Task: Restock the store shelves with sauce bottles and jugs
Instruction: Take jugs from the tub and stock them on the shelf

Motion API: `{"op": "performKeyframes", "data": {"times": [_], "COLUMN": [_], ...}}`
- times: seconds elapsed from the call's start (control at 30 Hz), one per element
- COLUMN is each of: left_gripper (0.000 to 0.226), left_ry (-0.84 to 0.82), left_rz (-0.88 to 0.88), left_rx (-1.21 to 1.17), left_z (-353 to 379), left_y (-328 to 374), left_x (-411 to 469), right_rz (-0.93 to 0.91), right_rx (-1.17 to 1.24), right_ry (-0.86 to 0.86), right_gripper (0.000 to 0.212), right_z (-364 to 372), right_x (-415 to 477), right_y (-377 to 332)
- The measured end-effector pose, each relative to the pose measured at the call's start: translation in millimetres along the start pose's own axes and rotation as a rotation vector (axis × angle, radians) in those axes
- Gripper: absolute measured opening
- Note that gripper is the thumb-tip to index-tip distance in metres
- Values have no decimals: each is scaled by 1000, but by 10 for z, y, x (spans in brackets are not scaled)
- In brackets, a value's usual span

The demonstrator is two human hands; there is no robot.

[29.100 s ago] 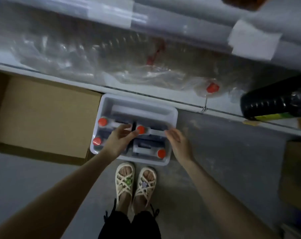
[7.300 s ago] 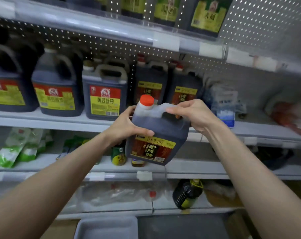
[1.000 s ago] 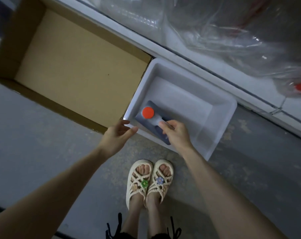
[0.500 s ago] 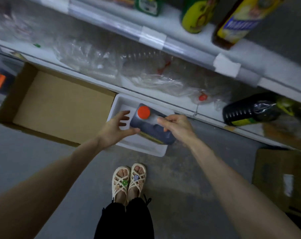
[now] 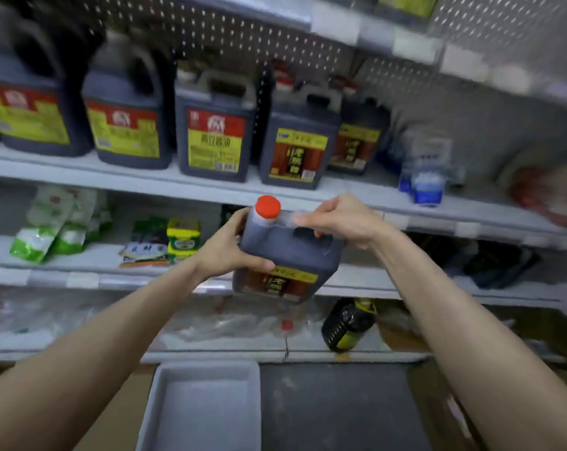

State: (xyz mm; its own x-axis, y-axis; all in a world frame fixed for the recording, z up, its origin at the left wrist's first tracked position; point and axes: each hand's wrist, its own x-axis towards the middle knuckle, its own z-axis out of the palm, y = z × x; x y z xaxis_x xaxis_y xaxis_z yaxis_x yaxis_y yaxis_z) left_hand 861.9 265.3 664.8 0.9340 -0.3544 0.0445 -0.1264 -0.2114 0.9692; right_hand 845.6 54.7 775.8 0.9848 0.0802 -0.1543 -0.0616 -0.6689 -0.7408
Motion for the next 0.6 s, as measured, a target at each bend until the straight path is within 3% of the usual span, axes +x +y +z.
{"op": "performKeyframes", "data": {"times": [0.17, 0.27, 0.6], "left_gripper": [89, 87, 89], "left_ry": [19, 45, 75], "left_rz": [113, 155, 182], "left_rx": [-5, 1, -13], "left_z": [58, 201, 921], "left_y": [993, 1340, 1613], "left_x": [404, 701, 1801], "right_rz": [-74, -104, -216], "right_rx": [0, 35, 3], "right_ry": [165, 216, 222], "right_gripper": [47, 37, 11], "right_z": [-897, -1325, -2386], "right_x": [-162, -117, 543], "right_y": [-375, -424, 142]}}
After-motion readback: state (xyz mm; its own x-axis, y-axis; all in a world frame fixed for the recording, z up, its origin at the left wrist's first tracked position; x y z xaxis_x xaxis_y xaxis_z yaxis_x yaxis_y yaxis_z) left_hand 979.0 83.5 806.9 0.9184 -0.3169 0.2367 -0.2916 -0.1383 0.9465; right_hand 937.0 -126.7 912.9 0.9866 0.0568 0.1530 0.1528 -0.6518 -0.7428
